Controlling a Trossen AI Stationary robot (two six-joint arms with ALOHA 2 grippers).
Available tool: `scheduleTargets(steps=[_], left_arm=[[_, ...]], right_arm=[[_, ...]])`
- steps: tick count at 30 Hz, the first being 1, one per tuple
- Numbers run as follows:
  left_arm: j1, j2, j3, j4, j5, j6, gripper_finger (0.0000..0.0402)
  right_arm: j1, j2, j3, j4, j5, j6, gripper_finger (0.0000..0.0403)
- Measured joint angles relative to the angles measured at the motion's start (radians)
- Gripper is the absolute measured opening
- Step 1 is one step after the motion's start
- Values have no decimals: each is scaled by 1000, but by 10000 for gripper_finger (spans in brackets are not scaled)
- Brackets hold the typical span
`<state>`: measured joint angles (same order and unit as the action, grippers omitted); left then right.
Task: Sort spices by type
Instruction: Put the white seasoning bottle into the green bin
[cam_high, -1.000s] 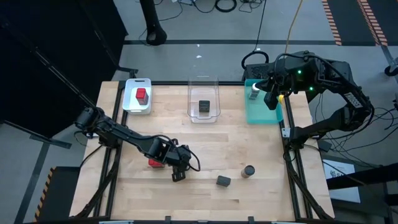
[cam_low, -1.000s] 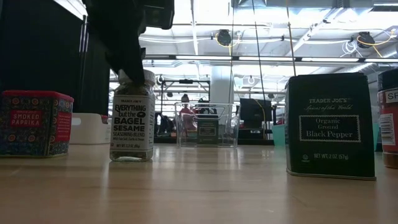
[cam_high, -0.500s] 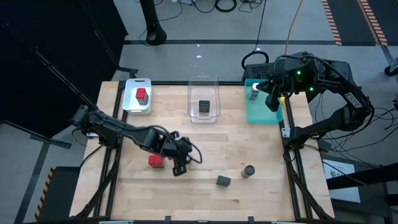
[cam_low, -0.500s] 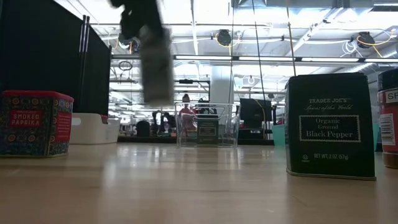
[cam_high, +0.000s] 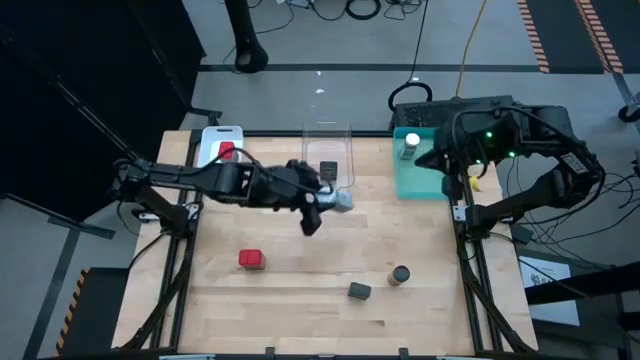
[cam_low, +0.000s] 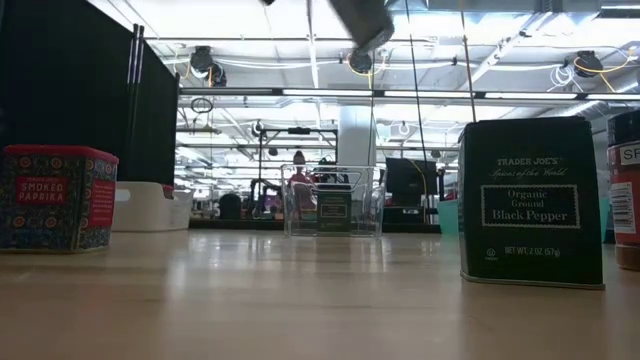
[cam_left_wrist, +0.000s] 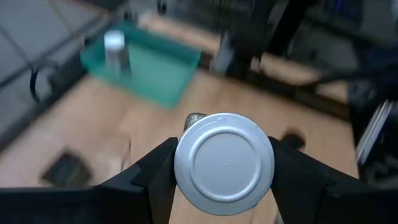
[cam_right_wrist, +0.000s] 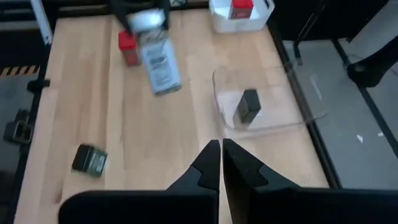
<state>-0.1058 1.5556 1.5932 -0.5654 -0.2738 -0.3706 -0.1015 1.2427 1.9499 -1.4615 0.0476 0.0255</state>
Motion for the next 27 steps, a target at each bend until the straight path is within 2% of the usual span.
scheduleTargets(steps=[6, 12, 17, 21, 27], left_arm=[[29, 13, 10, 244, 2, 98, 211], [43, 46, 7, 329, 18, 123, 211], [40, 94, 7, 418, 60, 145, 211], [39, 106, 7, 452, 66, 144, 211], [40, 108, 8, 489, 62, 145, 211]], right_arm=[[55, -52, 0, -90, 3, 42, 0], [89, -105, 0, -73, 3, 91, 0], [118, -83, 1, -37, 1, 93, 10], [131, -34, 0, 1, -1, 79, 58], [130, 40, 1, 8, -5, 110, 167]])
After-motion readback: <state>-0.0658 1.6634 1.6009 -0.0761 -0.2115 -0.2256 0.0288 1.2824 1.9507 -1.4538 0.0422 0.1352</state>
